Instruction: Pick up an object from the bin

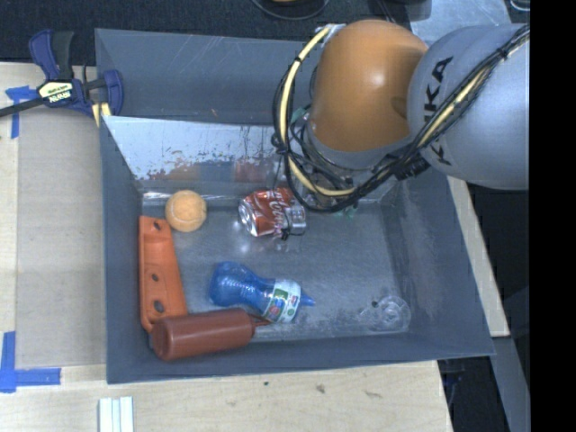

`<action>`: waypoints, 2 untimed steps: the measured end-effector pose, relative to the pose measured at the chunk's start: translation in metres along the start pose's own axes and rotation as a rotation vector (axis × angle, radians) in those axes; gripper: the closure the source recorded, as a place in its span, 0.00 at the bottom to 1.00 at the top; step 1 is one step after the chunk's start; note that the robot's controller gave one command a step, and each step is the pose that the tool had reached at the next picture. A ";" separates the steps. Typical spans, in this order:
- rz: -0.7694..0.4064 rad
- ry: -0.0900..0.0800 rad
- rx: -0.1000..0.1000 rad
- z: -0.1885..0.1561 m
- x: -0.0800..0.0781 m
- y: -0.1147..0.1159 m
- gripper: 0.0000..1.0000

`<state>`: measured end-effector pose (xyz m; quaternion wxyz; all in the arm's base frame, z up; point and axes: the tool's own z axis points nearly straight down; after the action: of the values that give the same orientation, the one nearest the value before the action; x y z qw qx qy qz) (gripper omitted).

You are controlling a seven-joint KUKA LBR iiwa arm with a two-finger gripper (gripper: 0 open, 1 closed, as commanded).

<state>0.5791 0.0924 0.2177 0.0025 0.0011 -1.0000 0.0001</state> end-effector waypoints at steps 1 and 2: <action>0.002 -0.009 -0.001 -0.005 -0.001 0.000 0.00; 0.030 -0.010 -0.001 0.076 -0.014 -0.006 0.00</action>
Offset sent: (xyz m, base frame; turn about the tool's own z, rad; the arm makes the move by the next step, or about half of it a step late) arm 0.0211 -0.0120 -0.1477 0.0580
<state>0.5927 0.0861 0.1421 -0.0023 -0.0138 -0.9999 -0.0005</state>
